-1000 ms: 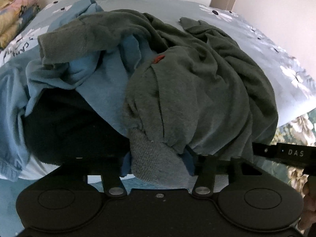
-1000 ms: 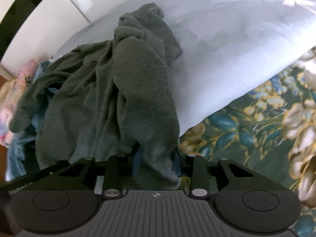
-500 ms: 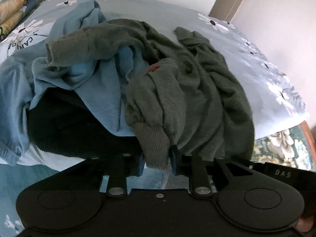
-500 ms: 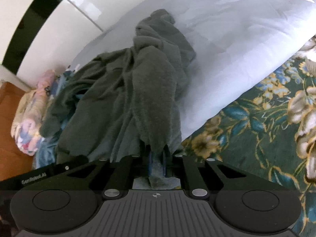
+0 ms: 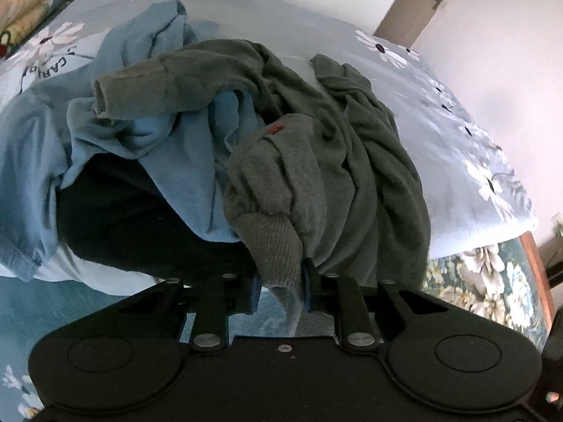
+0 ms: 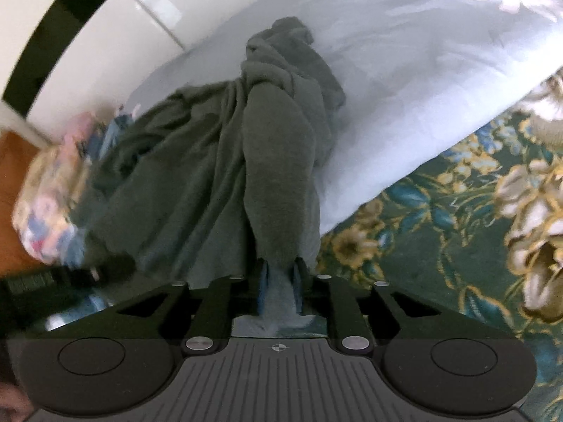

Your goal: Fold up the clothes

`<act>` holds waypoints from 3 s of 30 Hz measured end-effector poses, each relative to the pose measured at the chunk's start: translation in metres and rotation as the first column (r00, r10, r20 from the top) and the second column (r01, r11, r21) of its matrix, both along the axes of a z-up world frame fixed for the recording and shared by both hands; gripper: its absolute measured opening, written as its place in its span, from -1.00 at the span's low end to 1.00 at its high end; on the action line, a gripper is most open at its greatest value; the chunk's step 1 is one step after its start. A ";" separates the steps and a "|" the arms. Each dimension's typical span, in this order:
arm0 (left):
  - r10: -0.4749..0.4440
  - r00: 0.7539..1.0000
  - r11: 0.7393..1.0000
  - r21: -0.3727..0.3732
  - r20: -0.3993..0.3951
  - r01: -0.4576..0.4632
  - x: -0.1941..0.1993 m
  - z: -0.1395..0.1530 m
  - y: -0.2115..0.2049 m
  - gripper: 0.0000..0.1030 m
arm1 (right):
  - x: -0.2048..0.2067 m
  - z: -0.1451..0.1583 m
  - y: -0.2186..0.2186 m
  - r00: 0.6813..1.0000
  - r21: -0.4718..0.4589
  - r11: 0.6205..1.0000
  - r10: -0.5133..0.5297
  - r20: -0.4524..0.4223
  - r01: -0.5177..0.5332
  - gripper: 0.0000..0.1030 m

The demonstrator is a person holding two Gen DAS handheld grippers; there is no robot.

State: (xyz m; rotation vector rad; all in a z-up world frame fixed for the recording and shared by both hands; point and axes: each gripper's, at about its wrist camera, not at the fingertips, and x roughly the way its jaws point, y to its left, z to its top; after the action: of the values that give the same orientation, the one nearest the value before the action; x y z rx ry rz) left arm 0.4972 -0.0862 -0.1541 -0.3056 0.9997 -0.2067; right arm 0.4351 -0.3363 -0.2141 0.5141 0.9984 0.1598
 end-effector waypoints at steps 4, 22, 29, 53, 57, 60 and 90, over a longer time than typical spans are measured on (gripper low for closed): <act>0.017 1.000 1.000 -0.024 -0.019 -0.017 0.004 0.000 0.001 -0.61 | -0.014 -0.015 0.013 0.999 -0.006 1.000 0.022 -0.049 -0.022 -0.33; -0.050 0.999 0.998 -0.037 -0.009 0.050 0.012 0.004 0.000 -0.52 | -0.009 -0.036 0.071 0.995 -0.195 0.976 -0.093 0.034 0.098 -0.11; -0.142 0.990 0.990 -0.004 0.009 0.142 -0.003 -0.006 0.004 -0.26 | 0.012 -0.021 0.031 0.980 -0.169 0.967 -0.175 0.092 0.188 -0.13; -0.214 0.966 0.930 0.333 0.144 0.156 -0.002 -0.025 -0.027 -0.04 | 0.024 -0.010 0.014 0.975 -0.142 0.968 -0.193 0.108 0.207 -0.13; -0.196 0.965 0.933 0.337 0.176 0.128 0.005 -0.022 -0.037 -0.04 | 0.018 -0.017 0.017 0.973 -0.142 0.963 -0.217 0.082 0.227 -0.13; -0.199 0.960 0.933 0.339 0.198 0.123 0.008 -0.021 -0.046 -0.01 | 0.013 -0.022 0.023 0.973 -0.144 0.962 -0.225 0.057 0.231 -0.13; -0.163 0.955 0.935 0.347 0.248 0.069 0.021 -0.035 -0.061 -0.11 | 0.020 -0.008 0.000 0.952 -0.133 0.945 -0.289 0.101 0.301 -0.82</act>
State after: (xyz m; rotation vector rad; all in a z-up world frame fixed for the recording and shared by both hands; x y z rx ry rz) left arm 0.5185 -0.1476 -0.1893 0.0946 0.7616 -0.1777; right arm 0.4553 -0.3365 -0.2222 0.5120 0.8359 -0.1594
